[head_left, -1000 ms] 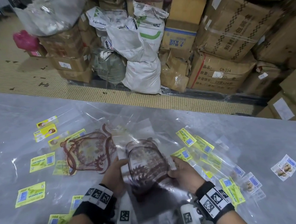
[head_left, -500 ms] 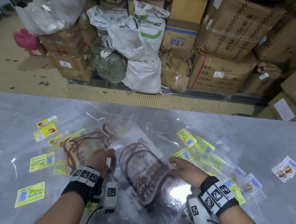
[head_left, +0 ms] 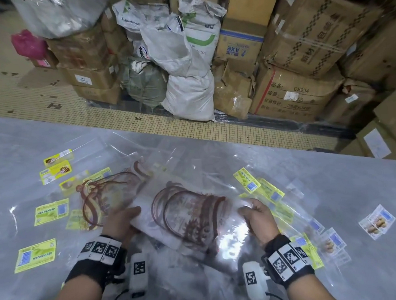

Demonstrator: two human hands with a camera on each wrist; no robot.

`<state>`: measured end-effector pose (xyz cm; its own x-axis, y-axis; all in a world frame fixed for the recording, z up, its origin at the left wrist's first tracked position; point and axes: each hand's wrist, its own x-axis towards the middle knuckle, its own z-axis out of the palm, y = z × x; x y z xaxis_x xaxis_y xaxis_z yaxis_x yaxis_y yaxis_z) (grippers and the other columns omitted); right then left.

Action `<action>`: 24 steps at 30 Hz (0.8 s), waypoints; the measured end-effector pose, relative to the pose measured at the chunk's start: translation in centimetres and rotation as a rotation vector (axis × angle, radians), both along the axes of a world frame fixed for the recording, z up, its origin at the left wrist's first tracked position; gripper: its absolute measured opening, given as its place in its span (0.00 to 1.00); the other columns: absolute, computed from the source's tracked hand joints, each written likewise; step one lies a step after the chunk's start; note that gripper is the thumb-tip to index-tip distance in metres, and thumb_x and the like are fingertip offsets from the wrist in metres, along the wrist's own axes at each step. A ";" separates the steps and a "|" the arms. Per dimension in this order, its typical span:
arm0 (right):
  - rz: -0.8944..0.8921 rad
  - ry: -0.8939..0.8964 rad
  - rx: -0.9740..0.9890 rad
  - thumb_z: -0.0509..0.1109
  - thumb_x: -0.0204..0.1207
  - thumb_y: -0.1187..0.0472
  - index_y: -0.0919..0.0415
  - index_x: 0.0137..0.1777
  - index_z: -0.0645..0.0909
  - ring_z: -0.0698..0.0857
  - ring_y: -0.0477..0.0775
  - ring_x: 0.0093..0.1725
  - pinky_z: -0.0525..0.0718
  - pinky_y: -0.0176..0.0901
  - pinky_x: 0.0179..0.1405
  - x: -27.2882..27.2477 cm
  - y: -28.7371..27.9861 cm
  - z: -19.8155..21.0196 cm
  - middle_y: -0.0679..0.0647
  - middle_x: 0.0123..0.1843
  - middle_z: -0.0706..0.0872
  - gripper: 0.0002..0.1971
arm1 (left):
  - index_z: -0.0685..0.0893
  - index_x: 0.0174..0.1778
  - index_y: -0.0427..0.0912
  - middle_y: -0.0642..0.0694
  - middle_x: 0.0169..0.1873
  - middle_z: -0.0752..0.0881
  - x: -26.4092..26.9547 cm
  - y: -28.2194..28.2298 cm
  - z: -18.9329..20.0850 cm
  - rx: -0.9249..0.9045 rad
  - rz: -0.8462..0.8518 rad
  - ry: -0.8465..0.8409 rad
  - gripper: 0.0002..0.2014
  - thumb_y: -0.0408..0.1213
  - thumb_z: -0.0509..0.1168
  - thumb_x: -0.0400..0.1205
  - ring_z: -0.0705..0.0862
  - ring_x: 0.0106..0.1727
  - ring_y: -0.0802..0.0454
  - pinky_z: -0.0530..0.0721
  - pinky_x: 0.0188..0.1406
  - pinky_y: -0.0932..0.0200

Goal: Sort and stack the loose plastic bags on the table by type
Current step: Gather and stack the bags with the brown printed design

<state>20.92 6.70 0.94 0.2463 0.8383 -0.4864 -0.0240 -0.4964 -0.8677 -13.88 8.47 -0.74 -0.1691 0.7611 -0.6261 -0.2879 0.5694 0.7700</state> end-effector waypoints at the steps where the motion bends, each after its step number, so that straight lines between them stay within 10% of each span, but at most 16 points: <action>1: -0.017 -0.028 0.008 0.70 0.76 0.70 0.58 0.57 0.84 0.70 0.47 0.22 0.71 0.37 0.26 0.0 0.0 0.1 0.47 0.23 0.73 0.12 | 0.84 0.60 0.28 0.23 0.54 0.86 -0.2 -0.1 0.3 0.009 -0.027 -0.007 0.14 0.26 0.64 0.79 0.86 0.53 0.24 0.80 0.57 0.23; 4: -0.041 -0.032 0.027 0.69 0.77 0.70 0.54 0.56 0.83 0.65 0.45 0.18 0.65 0.35 0.19 0.3 0.1 0.1 0.46 0.20 0.70 0.13 | 0.85 0.52 0.30 0.29 0.38 0.87 -1.2 0.0 1.0 0.002 -0.025 0.001 0.11 0.34 0.67 0.80 0.86 0.34 0.37 0.87 0.35 0.46; 8: -0.029 -0.093 0.062 0.69 0.77 0.72 0.56 0.52 0.82 0.66 0.50 0.24 0.69 0.37 0.23 0.4 0.2 -0.1 0.55 0.28 0.69 0.10 | 0.82 0.37 0.38 0.46 0.16 0.72 -2.8 0.6 2.2 -0.141 -0.114 0.011 0.11 0.42 0.68 0.79 0.66 0.12 0.52 0.64 0.14 0.66; 16: 0.002 -0.152 0.063 0.70 0.79 0.61 0.43 0.59 0.77 0.79 0.52 0.39 0.78 0.45 0.42 0.1 0.8 -0.7 0.59 0.51 0.83 0.13 | 0.84 0.52 0.41 0.44 0.49 0.85 -1.7 3.1 4.3 -0.051 -0.656 0.863 0.07 0.39 0.69 0.81 0.82 0.48 0.46 0.79 0.54 0.54; 24: 0.186 -0.203 0.138 0.72 0.73 0.71 0.34 0.74 0.64 0.74 0.58 0.62 0.81 0.54 0.58 0.3 -0.4 -0.2 0.56 0.77 0.74 0.38 | 0.83 0.52 0.36 0.40 0.47 0.84 -1.1 1.5 3.9 -0.067 -0.704 0.869 0.14 0.45 0.66 0.84 0.82 0.49 0.43 0.81 0.51 0.51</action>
<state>21.25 6.25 0.77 0.1630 0.9329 -0.3212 0.2367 -0.3531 -0.9052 -14.98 10.00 3.12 -0.1133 0.8287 -0.5481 0.7354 0.4409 0.5146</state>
